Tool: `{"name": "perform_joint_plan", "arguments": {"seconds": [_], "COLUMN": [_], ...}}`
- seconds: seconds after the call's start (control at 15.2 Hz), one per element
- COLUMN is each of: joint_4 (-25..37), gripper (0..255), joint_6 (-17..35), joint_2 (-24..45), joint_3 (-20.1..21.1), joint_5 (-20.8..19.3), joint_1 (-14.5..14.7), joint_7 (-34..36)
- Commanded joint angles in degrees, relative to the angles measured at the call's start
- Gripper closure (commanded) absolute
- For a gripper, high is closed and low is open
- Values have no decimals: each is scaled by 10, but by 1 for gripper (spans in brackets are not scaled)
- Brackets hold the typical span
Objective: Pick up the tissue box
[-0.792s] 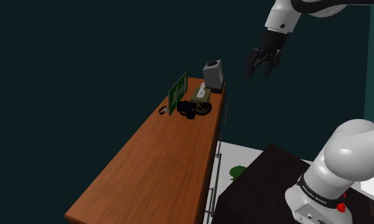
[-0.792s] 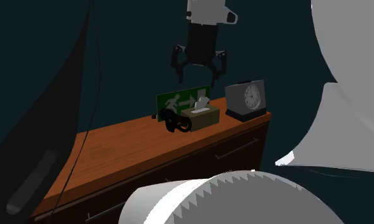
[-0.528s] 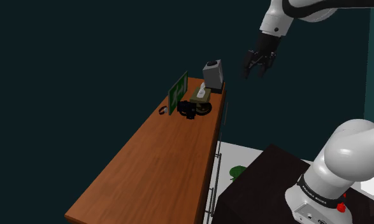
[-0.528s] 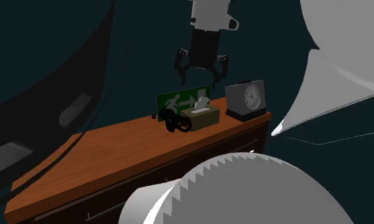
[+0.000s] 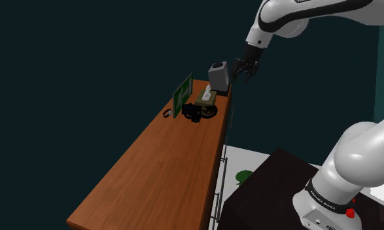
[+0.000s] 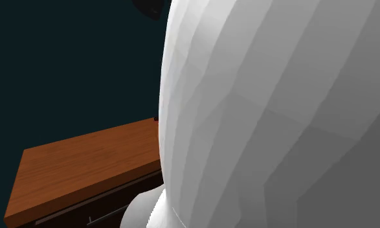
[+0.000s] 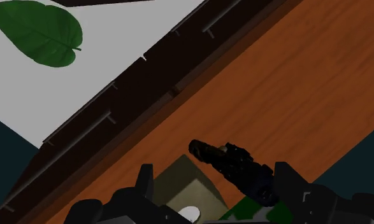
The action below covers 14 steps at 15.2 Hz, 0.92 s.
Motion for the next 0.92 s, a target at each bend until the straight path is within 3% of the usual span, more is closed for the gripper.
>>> {"name": "perform_joint_plan", "arguments": {"seconds": [0.0, 0.46, 0.86], "joint_4": [18, 121, 245], "gripper": [0, 0, 0], "joint_6": [21, 61, 55], "joint_2": [40, 199, 341], "joint_3": [-13, -46, -48], "joint_5": [18, 108, 191], "joint_1": [7, 23, 13], "joint_7": [-29, -135, -214]}}
